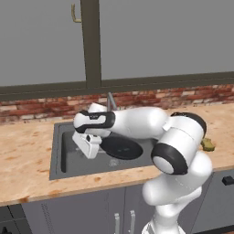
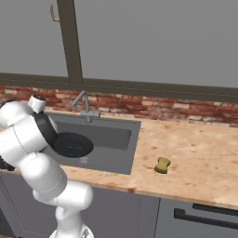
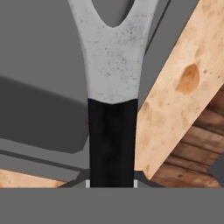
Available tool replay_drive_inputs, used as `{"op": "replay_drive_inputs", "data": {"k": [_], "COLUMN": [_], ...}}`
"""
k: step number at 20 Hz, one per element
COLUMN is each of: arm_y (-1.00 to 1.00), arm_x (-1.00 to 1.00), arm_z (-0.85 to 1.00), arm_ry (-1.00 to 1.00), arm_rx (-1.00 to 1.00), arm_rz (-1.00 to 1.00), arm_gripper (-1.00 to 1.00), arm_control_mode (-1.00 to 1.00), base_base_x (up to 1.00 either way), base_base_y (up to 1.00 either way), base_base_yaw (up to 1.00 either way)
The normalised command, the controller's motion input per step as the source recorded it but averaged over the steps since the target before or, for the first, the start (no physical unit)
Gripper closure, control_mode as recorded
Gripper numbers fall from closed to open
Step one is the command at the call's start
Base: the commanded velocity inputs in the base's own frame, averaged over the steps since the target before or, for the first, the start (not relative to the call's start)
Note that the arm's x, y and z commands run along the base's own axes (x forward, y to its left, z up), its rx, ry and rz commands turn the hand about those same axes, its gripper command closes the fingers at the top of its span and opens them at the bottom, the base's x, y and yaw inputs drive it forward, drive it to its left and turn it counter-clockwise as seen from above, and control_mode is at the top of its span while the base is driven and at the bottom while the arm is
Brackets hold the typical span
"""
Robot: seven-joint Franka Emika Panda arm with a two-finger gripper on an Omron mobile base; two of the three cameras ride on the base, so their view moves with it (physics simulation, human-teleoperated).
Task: Pick the pan and sponge and place them into the sink. Then turn on the water.
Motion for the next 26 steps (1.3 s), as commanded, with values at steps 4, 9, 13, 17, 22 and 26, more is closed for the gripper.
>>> {"op": "replay_drive_inputs", "data": {"k": [4, 9, 13, 17, 22, 26], "arm_y": [-0.04, -0.03, -0.02, 0.0, 0.03, 0.01], "arm_x": [0.16, 0.16, 0.13, 0.04, 0.08, 0.09], "arm_z": [-0.16, -0.14, -0.18, -0.23, -0.22, -0.23], "arm_ry": [0.03, 0.01, 0.01, 0.0, 0.0, 0.0], "arm_rx": [0.01, 0.01, 0.01, 0.01, 0.01, 0.0], "arm_rz": [0.0, 0.0, 0.0, 0.0, 0.0, 0.0], "arm_gripper": [1.0, 1.0, 1.0, 1.0, 1.0, 1.0], "arm_control_mode": [-1.0, -1.0, -1.0, -1.0, -1.0, -1.0], "base_base_x": [0.0, 0.0, 0.0, 0.0, 0.0, 0.0], "base_base_y": [0.0, 0.0, 0.0, 0.0, 0.0, 0.0], "base_base_yaw": [0.0, 0.0, 0.0, 0.0, 0.0, 0.0]}}
